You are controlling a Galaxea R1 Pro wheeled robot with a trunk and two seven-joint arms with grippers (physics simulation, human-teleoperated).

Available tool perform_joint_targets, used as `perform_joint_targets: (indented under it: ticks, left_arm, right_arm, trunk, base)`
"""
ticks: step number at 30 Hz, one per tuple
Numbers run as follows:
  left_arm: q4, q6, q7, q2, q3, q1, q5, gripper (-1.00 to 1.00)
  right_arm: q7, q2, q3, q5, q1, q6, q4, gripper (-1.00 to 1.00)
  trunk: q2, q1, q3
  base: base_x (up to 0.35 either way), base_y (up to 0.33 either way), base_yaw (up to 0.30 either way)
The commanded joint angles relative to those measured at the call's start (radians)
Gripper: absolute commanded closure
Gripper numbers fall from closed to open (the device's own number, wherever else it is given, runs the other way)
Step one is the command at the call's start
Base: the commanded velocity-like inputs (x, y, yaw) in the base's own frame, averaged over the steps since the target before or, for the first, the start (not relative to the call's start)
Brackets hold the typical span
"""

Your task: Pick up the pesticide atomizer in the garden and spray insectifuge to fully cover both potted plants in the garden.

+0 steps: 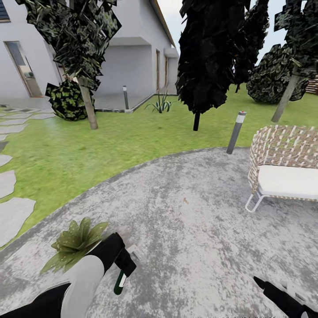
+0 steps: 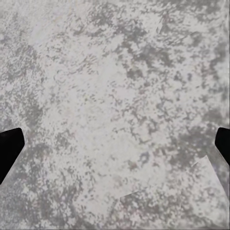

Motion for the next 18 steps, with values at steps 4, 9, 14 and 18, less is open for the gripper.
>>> perform_joint_targets:
  ticks: [4,9,14,18]
  left_arm:
    - [-0.002,0.008,-0.005,-0.001,0.007,0.000,-0.005,1.00]
    - [-0.002,0.007,-0.005,-0.001,0.006,0.000,-0.005,1.00]
    - [-0.002,0.006,-0.005,-0.001,0.005,0.000,-0.005,1.00]
    - [-0.002,0.006,-0.005,-0.001,0.005,0.000,-0.005,1.00]
  right_arm:
    - [0.009,-0.004,-0.008,0.009,-0.001,0.006,-0.001,-1.00]
    - [0.009,-0.005,-0.008,0.007,-0.001,0.007,-0.002,-1.00]
    - [0.010,-0.004,-0.008,0.007,-0.001,0.006,-0.003,-1.00]
    - [0.011,-0.004,-0.008,0.007,-0.002,0.006,-0.003,-1.00]
  trunk:
    - [0.000,0.000,0.002]
    - [0.000,0.000,0.004]
    - [0.000,0.000,0.005]
    - [0.000,0.000,0.005]
  base:
    - [0.000,0.000,-0.235]
    - [0.000,0.000,-0.175]
    - [0.000,0.000,-0.018]
    - [0.000,0.000,-0.001]
